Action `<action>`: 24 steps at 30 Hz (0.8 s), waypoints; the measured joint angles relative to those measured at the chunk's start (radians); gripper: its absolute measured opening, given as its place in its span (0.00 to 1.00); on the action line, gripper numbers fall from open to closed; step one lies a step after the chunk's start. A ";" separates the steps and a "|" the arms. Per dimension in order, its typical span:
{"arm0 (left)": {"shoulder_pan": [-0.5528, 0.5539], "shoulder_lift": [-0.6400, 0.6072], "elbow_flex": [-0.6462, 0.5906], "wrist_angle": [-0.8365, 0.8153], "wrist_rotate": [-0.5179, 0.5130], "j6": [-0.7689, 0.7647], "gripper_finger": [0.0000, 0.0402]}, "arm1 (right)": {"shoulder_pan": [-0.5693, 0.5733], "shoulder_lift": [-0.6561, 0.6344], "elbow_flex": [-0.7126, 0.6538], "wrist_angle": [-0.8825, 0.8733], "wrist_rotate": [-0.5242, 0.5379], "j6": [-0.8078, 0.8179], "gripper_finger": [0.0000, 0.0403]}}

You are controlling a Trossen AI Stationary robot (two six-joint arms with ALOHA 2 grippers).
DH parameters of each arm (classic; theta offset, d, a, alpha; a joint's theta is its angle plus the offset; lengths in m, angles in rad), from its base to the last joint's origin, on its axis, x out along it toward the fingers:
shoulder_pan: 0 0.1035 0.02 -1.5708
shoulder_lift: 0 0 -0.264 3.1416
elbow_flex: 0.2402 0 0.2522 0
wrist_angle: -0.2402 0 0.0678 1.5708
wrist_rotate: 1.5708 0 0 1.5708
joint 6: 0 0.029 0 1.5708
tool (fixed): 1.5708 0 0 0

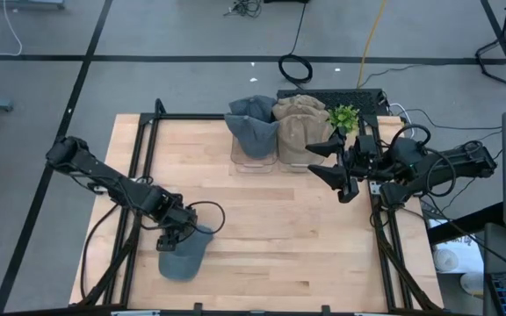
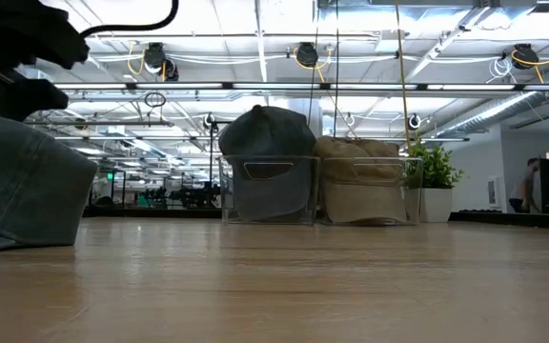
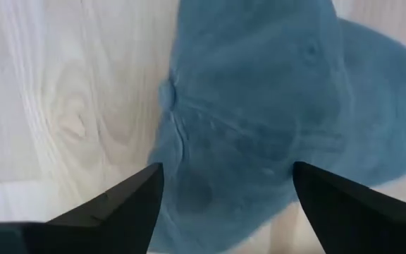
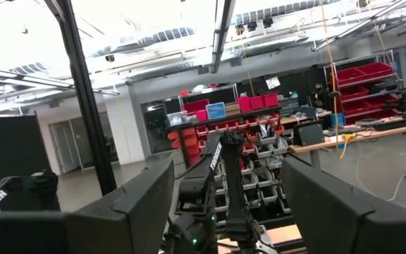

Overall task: Pick & Place hat
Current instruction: Put the blue cap into the left transparent bin

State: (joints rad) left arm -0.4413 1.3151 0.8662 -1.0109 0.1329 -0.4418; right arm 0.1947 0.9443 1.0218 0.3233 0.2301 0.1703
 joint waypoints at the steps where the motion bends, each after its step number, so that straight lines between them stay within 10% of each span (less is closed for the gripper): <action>1: 0.007 0.000 -0.006 0.015 -0.002 0.004 0.80 | 0.000 0.000 0.000 0.000 0.000 0.000 0.62; 6: 0.039 0.000 -0.008 0.024 0.014 0.011 0.66 | 0.000 0.000 0.000 0.000 0.001 -0.009 0.62; 15: 0.110 0.000 -0.008 0.025 0.138 0.110 0.06 | 0.000 0.000 0.000 0.033 0.003 -0.079 0.62; 24: 0.168 -0.006 0.011 0.013 0.178 0.115 0.01 | -0.001 -0.002 0.000 0.064 0.007 -0.115 0.62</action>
State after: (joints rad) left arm -0.2733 1.3088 0.8768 -0.9984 0.3105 -0.3272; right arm 0.1936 0.9424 1.0218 0.3870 0.2371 0.0550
